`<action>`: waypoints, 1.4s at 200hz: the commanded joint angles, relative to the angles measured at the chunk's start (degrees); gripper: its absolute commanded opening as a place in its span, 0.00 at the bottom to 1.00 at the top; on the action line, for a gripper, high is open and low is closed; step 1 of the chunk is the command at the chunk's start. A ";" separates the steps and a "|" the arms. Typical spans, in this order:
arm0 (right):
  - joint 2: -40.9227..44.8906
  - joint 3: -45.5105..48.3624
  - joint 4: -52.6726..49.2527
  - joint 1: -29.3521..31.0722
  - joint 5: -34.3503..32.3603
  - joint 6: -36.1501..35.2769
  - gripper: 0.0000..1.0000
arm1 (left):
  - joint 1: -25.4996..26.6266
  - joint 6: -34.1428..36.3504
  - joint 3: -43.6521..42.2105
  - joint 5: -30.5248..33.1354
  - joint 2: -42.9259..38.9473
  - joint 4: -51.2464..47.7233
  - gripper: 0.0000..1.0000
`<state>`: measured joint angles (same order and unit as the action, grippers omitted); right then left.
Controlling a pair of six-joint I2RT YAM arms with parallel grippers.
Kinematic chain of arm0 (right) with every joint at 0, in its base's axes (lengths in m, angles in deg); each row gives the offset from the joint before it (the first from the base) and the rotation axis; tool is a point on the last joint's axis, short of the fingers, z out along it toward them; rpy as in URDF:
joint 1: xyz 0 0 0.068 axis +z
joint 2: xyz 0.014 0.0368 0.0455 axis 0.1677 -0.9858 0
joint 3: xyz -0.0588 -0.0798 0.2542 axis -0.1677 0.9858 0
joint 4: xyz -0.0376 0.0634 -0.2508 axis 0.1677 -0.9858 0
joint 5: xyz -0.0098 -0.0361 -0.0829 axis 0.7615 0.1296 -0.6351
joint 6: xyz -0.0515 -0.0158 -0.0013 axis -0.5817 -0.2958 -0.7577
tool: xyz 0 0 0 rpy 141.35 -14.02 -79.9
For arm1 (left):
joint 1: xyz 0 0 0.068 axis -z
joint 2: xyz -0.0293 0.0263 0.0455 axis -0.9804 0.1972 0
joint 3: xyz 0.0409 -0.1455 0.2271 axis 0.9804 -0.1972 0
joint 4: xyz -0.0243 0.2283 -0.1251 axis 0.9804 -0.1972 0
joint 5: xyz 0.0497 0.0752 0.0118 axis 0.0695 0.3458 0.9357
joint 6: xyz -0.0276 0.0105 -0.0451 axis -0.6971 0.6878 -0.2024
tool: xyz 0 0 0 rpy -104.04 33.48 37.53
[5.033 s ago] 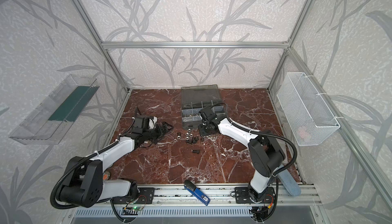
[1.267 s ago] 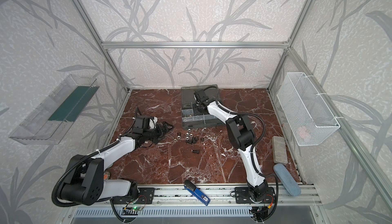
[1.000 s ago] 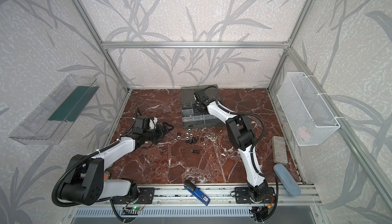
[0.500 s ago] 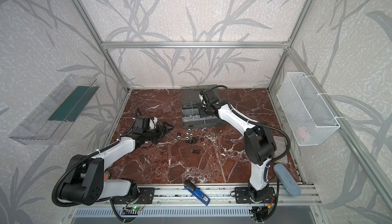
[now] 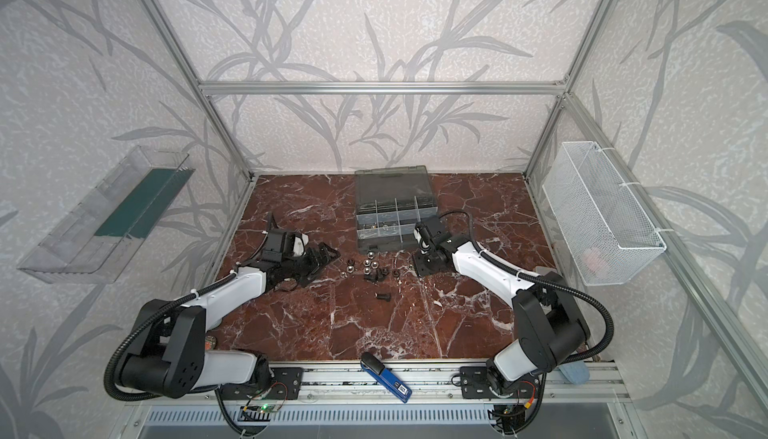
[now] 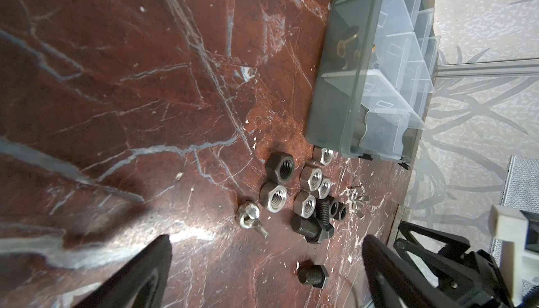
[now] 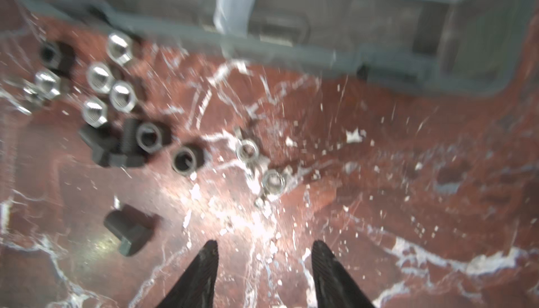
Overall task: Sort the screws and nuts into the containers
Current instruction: 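Move the right gripper back over the pile toward another silver wing nut, then lower the right gripper and grasp a silver wing nut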
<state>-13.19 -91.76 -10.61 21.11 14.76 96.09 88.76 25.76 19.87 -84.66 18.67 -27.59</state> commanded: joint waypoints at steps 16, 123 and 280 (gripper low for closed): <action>-1.93 0.62 -1.00 -0.09 -0.54 4.97 0.50 | 0.41 0.66 2.07 0.23 0.07 -1.08 1.00; -8.15 0.32 4.84 0.78 -0.50 18.93 0.40 | 0.42 0.79 1.89 0.14 0.03 -1.05 1.00; -15.13 -2.26 3.71 1.44 -4.94 19.84 0.29 | 0.33 1.24 1.98 -0.54 1.65 -0.02 0.99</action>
<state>-26.64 -93.86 -4.71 22.07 11.40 115.76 88.98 26.40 20.52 -84.90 19.63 -27.94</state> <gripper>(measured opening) 0.312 0.995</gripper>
